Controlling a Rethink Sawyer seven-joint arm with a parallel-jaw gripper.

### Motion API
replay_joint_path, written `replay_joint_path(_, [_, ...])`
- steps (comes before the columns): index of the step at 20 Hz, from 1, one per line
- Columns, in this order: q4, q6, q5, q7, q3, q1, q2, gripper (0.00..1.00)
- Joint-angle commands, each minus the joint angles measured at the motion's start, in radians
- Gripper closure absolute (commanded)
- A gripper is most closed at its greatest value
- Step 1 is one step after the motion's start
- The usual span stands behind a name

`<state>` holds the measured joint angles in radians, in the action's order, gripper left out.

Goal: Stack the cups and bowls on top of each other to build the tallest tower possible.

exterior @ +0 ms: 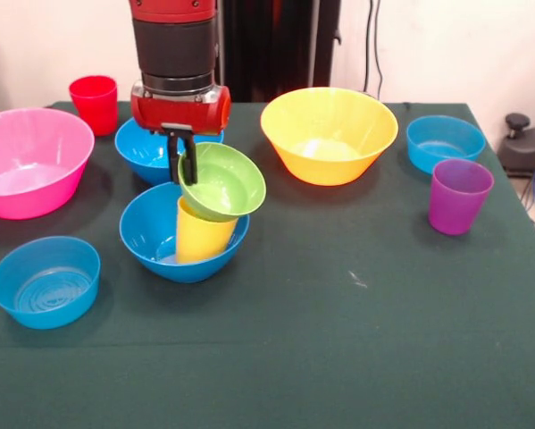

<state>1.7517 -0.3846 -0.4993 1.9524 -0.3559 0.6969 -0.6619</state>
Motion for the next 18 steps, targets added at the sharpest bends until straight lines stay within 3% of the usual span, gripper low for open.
replay_joint_path(1, [-0.075, 0.05, -0.027, 0.038, 0.019, 0.007, 0.051, 1.0])
replay_joint_path(18, [-0.151, 0.095, -0.061, 0.016, 0.036, 0.009, 0.145, 1.0])
